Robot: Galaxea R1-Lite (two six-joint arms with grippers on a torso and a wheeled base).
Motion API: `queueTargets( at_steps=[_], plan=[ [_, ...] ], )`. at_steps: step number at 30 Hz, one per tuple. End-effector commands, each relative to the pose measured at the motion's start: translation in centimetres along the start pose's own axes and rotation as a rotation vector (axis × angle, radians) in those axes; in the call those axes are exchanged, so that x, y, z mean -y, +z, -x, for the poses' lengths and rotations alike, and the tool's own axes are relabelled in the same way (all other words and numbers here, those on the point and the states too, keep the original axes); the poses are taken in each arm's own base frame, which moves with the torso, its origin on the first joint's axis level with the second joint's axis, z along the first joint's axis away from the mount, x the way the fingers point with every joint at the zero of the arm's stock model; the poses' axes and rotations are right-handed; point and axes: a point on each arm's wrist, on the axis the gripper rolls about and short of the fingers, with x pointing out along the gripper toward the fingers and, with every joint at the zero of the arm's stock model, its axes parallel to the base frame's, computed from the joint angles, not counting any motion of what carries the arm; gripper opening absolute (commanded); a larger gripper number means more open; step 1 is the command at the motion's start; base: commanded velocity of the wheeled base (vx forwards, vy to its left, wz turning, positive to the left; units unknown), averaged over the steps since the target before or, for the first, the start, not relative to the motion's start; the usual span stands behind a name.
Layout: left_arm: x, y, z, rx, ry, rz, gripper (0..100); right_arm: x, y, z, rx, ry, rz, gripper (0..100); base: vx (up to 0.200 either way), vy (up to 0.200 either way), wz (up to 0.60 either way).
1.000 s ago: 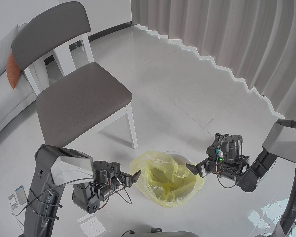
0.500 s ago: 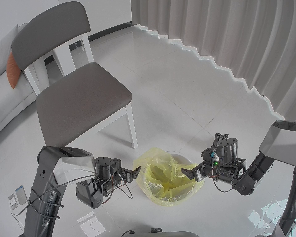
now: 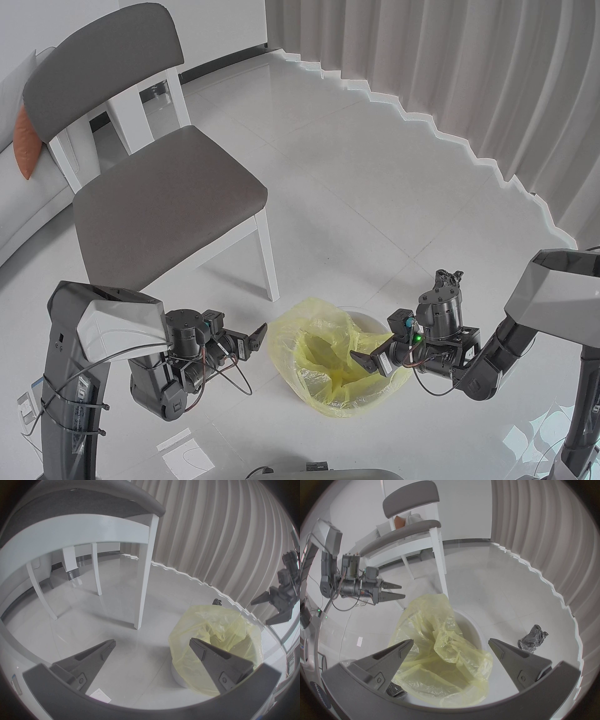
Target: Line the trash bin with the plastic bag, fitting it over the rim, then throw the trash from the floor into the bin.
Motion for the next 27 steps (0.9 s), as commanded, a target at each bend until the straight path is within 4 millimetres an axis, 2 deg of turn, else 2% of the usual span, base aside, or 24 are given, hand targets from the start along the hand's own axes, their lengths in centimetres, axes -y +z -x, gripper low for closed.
queueTargets(
  at_steps=[1, 16, 17, 27],
  plan=[
    [0.1, 1.0, 0.3, 0.028, -0.004, 0.0, 100, -0.3, -1.0, -1.8, -0.033, 0.009, 0.018, 100, 0.0, 0.0, 0.0],
    [0.4, 0.7, 1.2, 0.039, -0.012, 0.012, 100, -0.2, -0.7, -5.8, -0.077, 0.016, 0.037, 100, 0.0, 0.0, 0.0],
    [0.4, 0.8, 1.2, 0.041, -0.012, 0.018, 100, -0.1, -0.8, -6.0, -0.08, 0.016, 0.045, 0, 0.0, 0.0, 0.0],
    [1.3, 0.8, 1.1, 0.045, -0.038, 0.018, 100, 0.7, -1.0, -6.5, -0.082, -0.002, 0.043, 0, 0.0, 0.0, 0.0]
  ],
)
